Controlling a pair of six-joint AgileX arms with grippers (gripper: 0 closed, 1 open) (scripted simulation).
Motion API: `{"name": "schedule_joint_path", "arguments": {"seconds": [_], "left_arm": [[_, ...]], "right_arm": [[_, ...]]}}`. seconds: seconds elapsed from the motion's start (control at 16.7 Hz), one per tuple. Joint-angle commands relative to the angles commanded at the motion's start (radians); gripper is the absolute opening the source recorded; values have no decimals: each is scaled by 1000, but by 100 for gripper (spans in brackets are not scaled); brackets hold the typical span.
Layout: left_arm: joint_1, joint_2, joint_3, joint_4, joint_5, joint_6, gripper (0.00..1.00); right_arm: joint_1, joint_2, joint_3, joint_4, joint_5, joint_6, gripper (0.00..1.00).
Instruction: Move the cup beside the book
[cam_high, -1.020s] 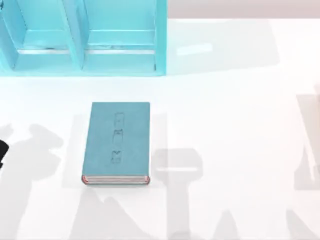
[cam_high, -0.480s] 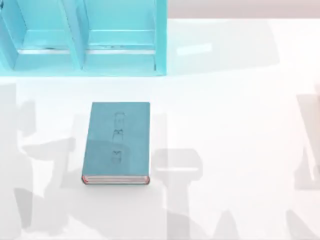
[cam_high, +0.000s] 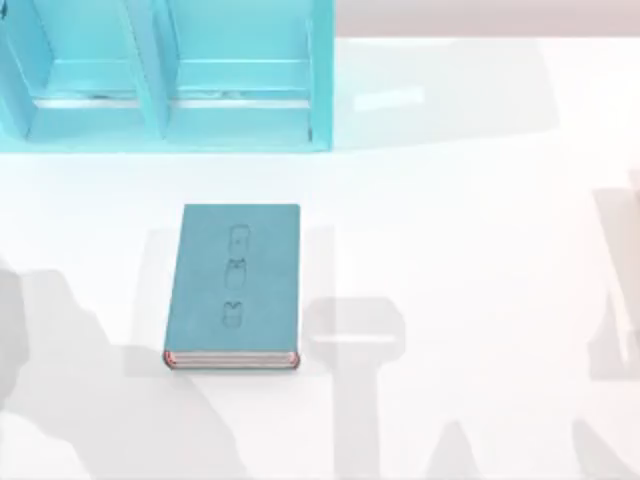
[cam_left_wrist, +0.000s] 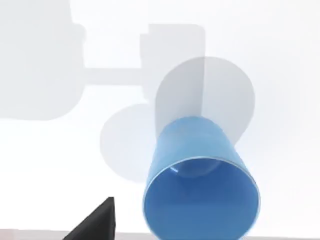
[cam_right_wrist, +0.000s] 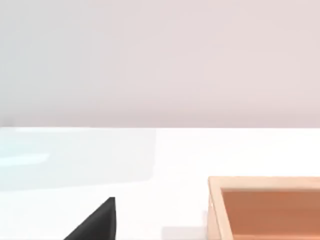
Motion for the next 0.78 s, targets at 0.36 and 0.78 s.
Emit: {"name": "schedule_joint_path", "arguments": {"seconds": [0.36, 0.78], "left_arm": [[116, 56, 111, -72, 14, 148, 100], [113, 57, 95, -54, 13, 147, 100]], "right_arm": [[0, 0, 0, 0, 0, 0, 100], [0, 0, 0, 0, 0, 0, 100]]}}
